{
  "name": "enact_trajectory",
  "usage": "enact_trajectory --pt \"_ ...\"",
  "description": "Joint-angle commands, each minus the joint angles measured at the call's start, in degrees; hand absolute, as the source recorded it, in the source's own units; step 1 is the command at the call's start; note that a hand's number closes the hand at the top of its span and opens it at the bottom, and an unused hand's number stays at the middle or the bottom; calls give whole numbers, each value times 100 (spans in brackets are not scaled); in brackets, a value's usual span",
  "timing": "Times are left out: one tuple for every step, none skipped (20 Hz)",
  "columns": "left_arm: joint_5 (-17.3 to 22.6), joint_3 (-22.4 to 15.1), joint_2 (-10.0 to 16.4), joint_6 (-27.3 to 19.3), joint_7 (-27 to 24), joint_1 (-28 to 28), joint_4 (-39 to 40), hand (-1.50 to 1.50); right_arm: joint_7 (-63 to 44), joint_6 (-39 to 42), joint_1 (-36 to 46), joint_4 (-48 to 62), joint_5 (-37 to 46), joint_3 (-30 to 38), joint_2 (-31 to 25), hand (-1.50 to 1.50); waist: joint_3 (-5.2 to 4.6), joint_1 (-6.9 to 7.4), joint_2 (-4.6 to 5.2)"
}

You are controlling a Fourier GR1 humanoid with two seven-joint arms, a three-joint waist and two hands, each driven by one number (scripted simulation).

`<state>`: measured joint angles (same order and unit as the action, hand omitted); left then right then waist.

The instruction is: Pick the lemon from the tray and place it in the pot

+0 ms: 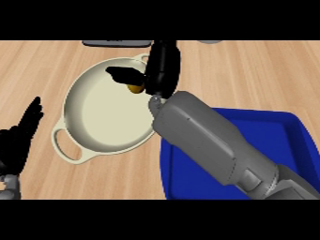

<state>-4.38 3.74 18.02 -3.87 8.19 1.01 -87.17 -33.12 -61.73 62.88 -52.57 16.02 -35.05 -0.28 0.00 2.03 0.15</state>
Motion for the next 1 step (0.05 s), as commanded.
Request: enact_trajectory --pt "-123 88 -71 -162 -118 -230 21 0 102 -526 -892 -853 158 -265 26 -150 1 -205 -41"
